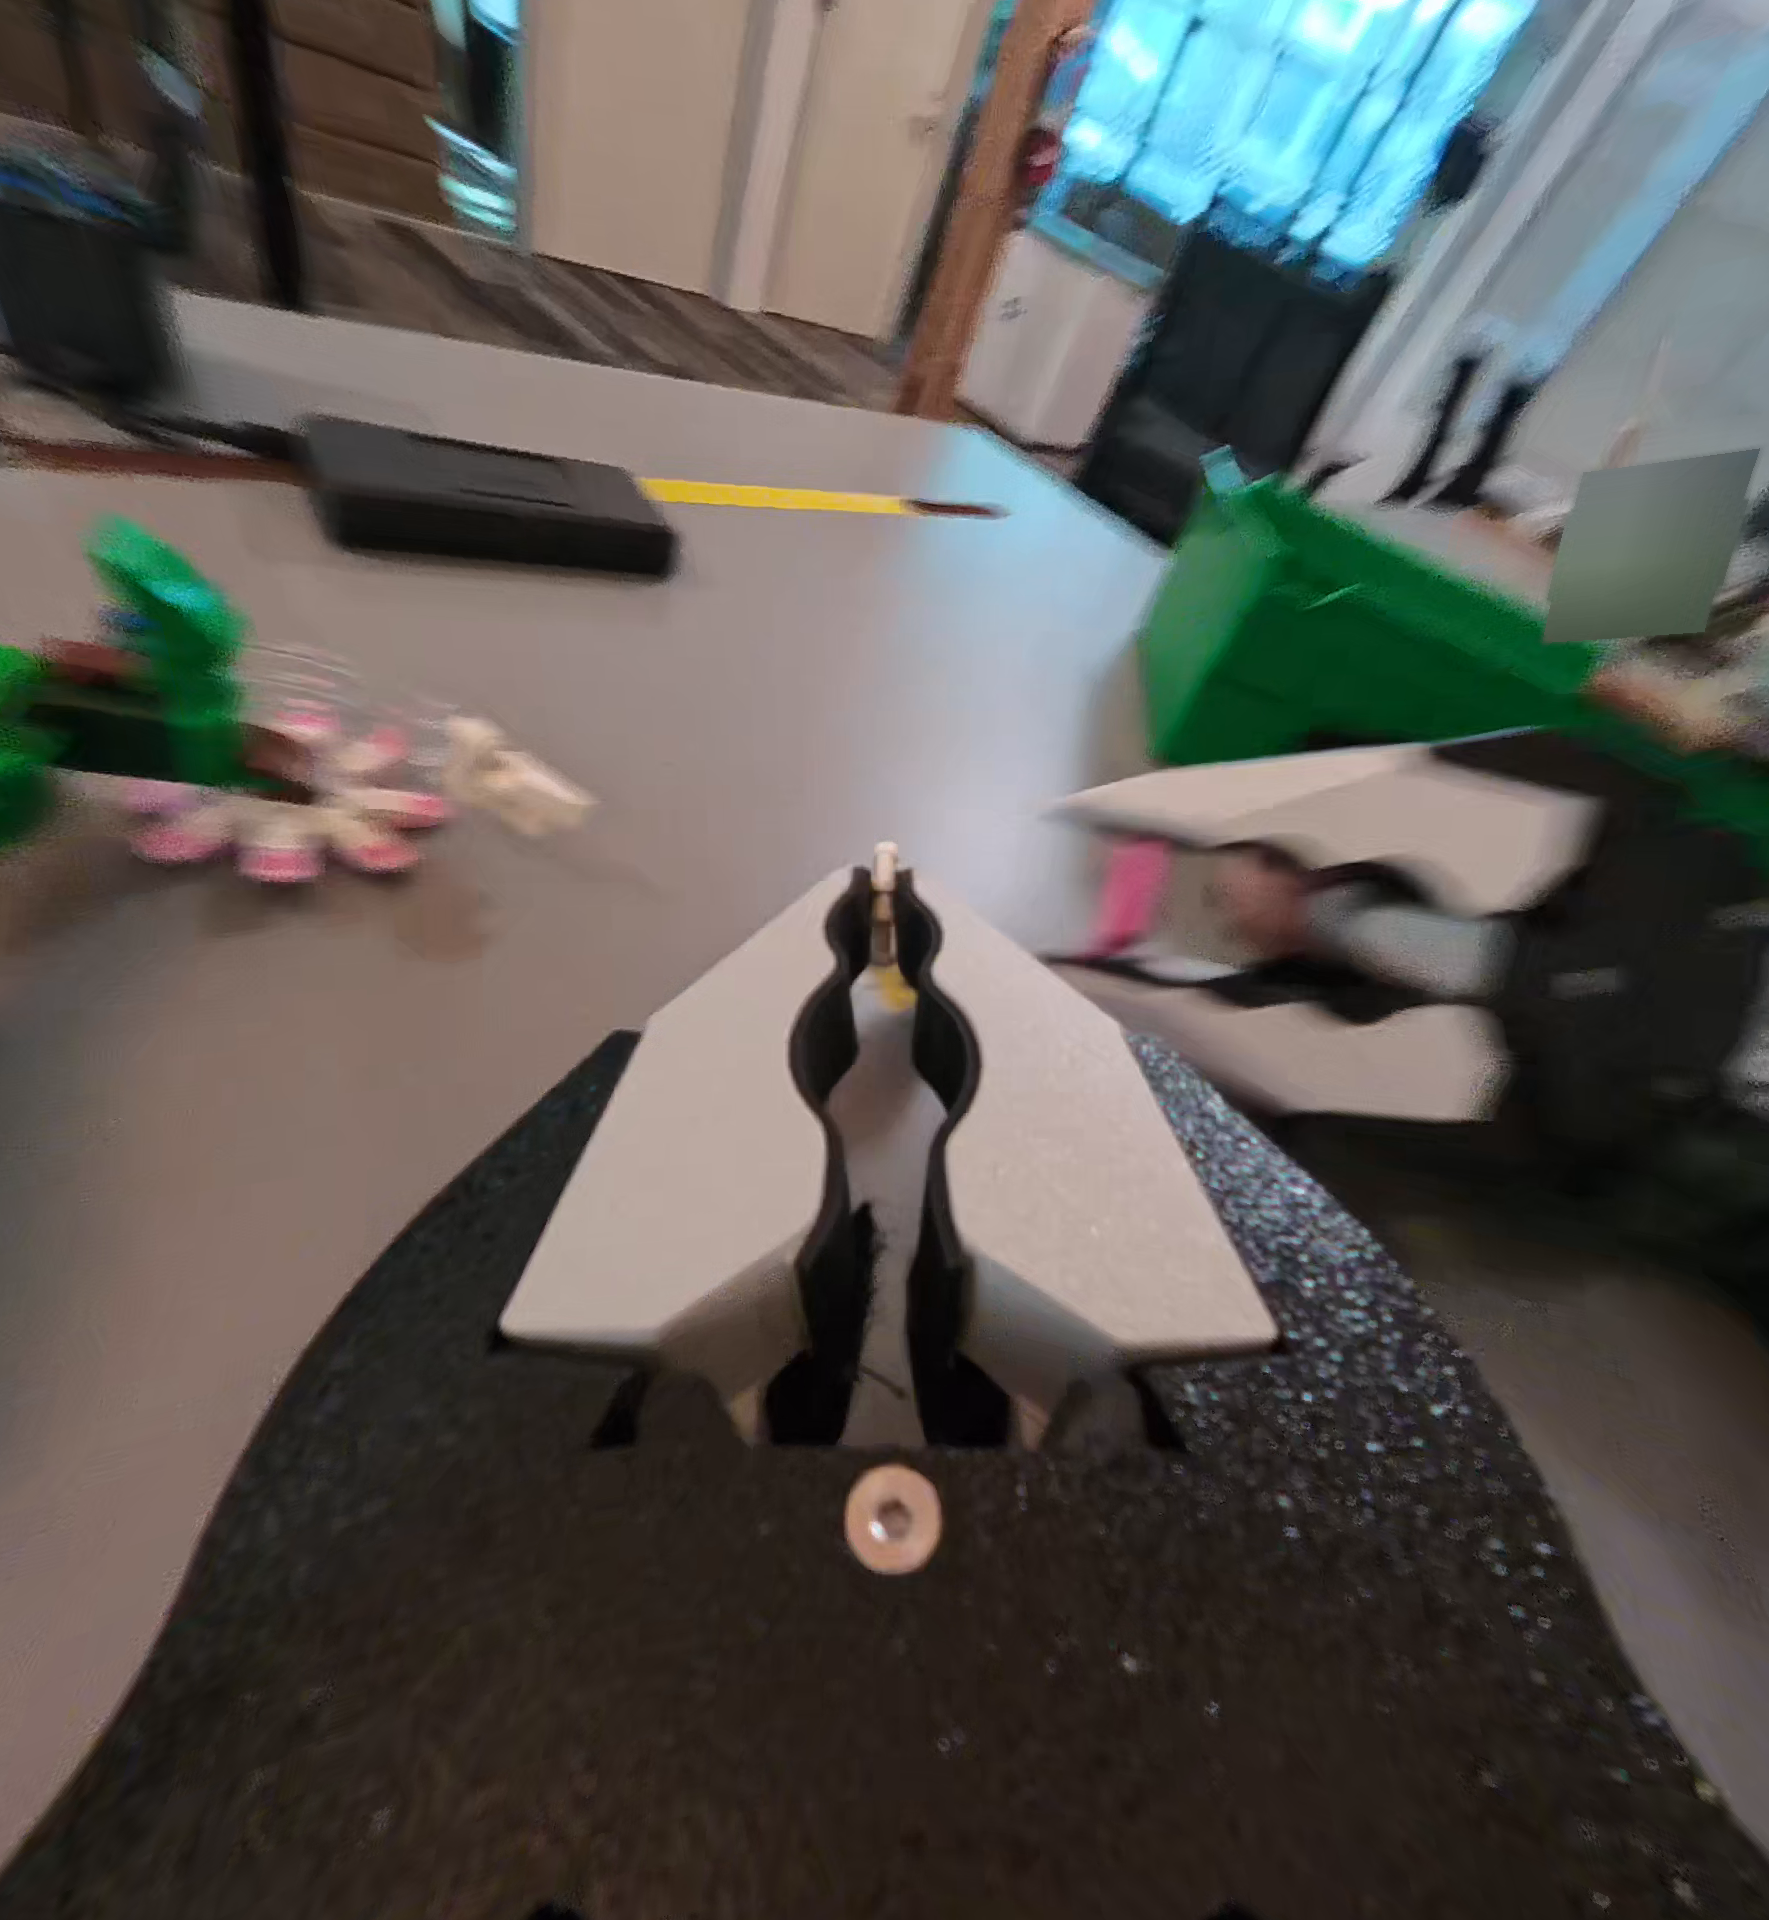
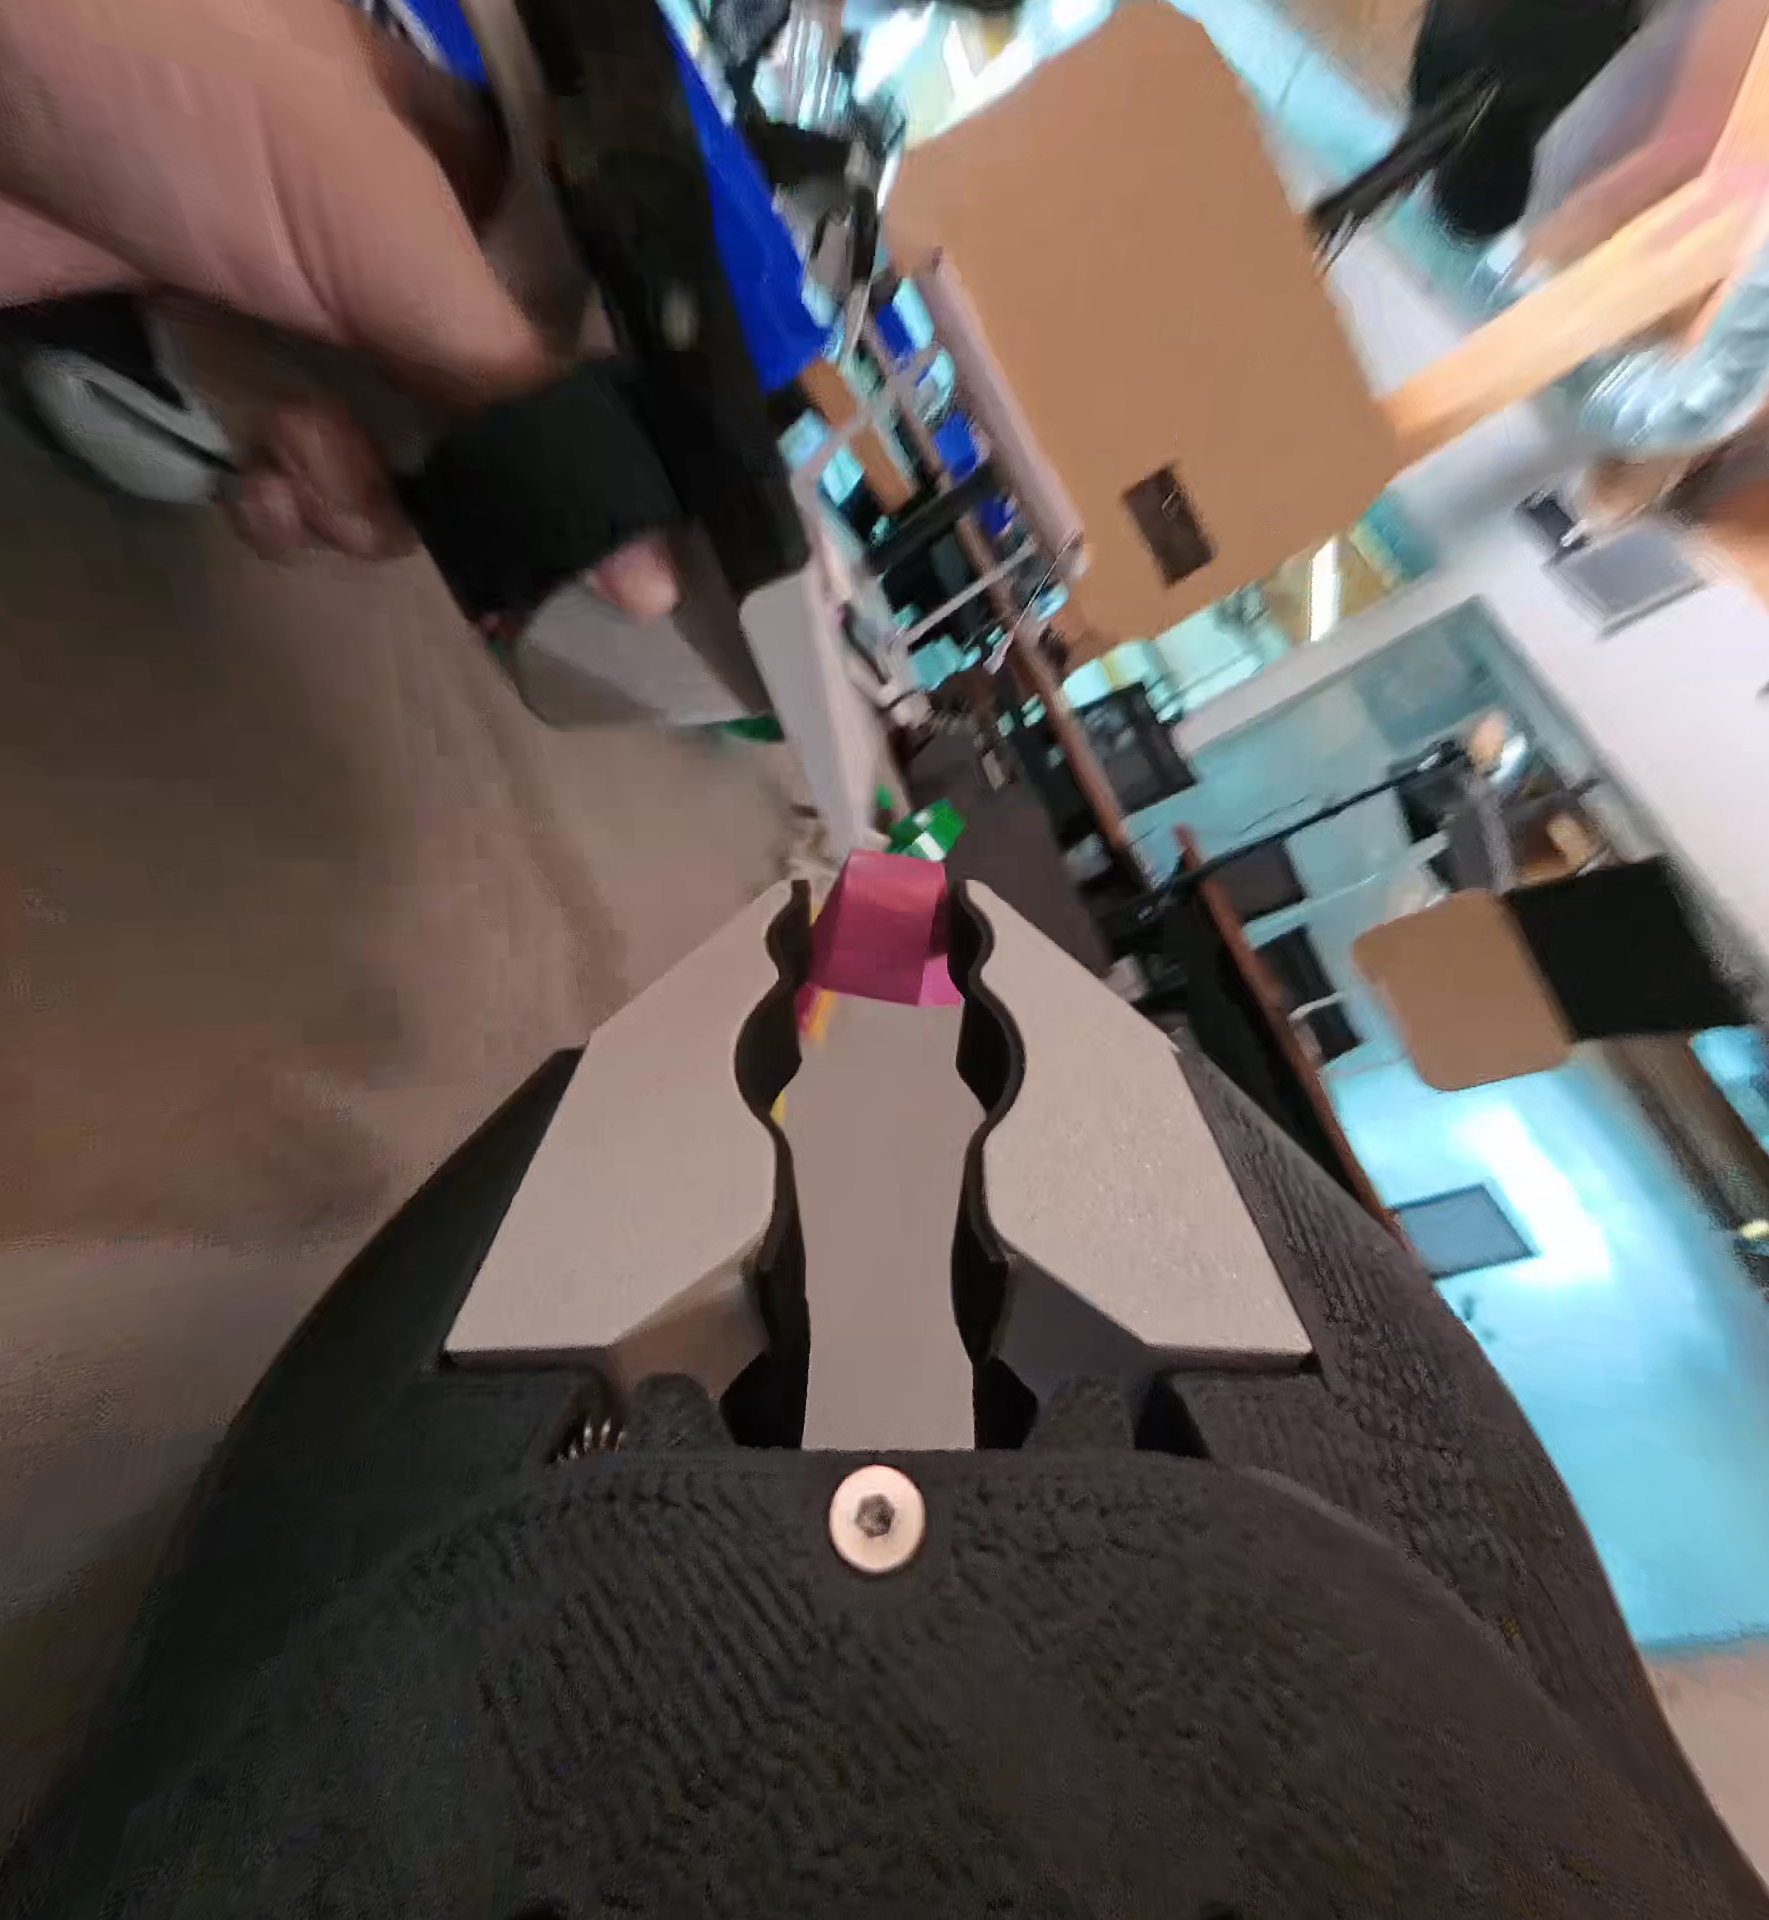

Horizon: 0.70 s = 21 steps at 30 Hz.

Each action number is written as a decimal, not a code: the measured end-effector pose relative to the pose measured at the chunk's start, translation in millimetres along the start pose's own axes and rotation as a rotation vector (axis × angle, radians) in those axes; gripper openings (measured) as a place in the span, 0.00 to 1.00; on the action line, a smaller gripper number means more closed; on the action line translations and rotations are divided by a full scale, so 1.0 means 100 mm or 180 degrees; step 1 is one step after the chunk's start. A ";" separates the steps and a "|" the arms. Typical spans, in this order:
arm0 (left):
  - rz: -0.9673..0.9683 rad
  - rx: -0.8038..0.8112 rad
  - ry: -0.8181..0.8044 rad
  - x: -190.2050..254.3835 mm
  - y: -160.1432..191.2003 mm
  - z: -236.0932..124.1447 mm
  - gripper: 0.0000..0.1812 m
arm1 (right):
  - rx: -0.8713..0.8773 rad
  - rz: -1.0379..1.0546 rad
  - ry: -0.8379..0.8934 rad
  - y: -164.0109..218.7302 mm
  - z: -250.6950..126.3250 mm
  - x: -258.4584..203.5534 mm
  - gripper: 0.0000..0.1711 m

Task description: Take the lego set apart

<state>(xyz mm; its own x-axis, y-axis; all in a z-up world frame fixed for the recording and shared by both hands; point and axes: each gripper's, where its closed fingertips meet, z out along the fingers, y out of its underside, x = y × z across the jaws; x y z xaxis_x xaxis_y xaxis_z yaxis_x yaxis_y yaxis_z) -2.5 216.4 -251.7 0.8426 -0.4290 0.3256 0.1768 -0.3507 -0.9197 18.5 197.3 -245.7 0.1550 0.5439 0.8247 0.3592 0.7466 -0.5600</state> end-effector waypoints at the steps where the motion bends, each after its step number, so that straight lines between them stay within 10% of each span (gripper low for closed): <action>1: -0.0057 0.0039 -0.0161 -0.17 -0.05 -0.08 0.01 | 0.0122 -0.0100 0.0093 -0.08 -0.06 0.04 0.14; 15: -0.0996 -0.0232 0.0391 -0.11 0.16 -0.07 0.01 | 0.1413 0.2105 -0.0647 -0.16 -0.35 0.36 0.15; 18: -0.0795 -0.0107 0.0281 -0.12 0.07 -0.10 0.30 | 0.1230 0.2077 -0.0318 0.01 -0.31 0.51 0.15; 21: -0.0553 0.0208 0.0714 0.18 -0.15 -0.16 0.35 | 0.0646 0.1127 0.0179 0.17 -0.20 0.48 0.15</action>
<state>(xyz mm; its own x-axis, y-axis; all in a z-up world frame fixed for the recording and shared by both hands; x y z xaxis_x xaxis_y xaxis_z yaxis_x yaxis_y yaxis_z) 1.9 200.9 -228.8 0.6645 -0.5433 0.5131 0.3470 -0.3838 -0.8557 50.8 228.7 -214.0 0.2884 0.7633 0.5781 0.0867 0.5805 -0.8096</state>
